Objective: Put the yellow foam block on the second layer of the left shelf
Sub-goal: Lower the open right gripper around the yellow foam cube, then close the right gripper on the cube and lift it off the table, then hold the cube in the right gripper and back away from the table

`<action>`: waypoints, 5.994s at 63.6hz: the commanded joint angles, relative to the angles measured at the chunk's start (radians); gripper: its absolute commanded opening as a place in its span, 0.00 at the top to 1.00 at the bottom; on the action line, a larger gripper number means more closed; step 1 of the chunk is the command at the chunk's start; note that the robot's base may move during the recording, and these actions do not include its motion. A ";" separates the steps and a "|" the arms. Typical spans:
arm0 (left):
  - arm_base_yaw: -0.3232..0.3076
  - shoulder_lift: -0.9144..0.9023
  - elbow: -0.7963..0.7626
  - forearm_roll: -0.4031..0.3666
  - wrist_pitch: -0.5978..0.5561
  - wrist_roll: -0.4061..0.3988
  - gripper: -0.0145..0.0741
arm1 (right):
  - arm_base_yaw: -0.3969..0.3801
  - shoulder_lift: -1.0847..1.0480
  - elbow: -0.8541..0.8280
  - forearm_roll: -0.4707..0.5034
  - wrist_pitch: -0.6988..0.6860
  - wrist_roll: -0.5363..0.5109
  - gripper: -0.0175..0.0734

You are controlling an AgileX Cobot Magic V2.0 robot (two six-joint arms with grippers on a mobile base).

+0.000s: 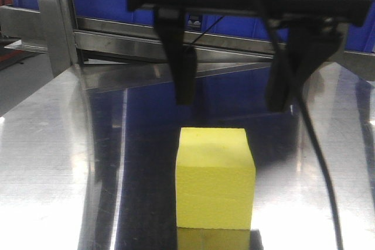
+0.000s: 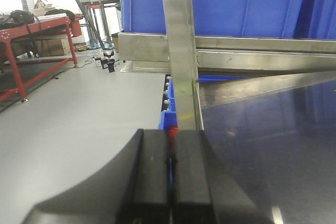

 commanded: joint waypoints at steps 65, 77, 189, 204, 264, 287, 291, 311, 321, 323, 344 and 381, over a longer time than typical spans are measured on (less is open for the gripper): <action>-0.001 -0.021 0.025 -0.006 -0.081 -0.005 0.68 | 0.039 0.035 -0.018 -0.017 -0.034 0.026 0.12; -0.001 -0.021 0.025 -0.006 -0.081 -0.005 0.68 | 0.039 0.035 0.024 -0.017 -0.055 0.026 0.12; -0.001 -0.021 0.025 -0.006 -0.081 -0.005 0.68 | -0.249 -0.295 0.333 0.016 -0.116 -0.373 0.31; -0.001 -0.021 0.025 -0.006 -0.081 -0.005 0.68 | -0.486 -0.499 0.476 0.043 -0.127 -0.681 0.31; -0.001 -0.021 0.025 -0.006 -0.081 -0.005 0.68 | -0.811 -1.310 0.898 0.035 -0.924 -0.913 0.31; -0.001 -0.021 0.025 -0.006 -0.081 -0.005 0.68 | -0.811 -1.375 0.932 0.015 -0.949 -0.913 0.31; -0.001 -0.021 0.025 -0.006 -0.081 -0.005 0.68 | -0.811 -1.375 0.932 0.015 -0.949 -0.913 0.31; -0.001 -0.021 0.025 -0.006 -0.081 -0.005 0.68 | -0.811 -1.375 0.932 0.015 -0.949 -0.913 0.31; -0.001 -0.021 0.025 -0.006 -0.081 -0.005 0.68 | -0.811 -1.375 0.932 0.015 -0.949 -0.913 0.31; -0.001 -0.021 0.025 -0.006 -0.081 -0.005 0.68 | -0.811 -1.375 0.932 0.015 -0.949 -0.913 0.31; -0.001 -0.021 0.025 -0.006 -0.081 -0.005 0.68 | -0.811 -1.375 0.932 0.015 -0.949 -0.913 0.31; -0.001 -0.021 0.025 -0.006 -0.081 -0.005 0.68 | -0.811 -1.375 0.932 0.015 -0.949 -0.913 0.31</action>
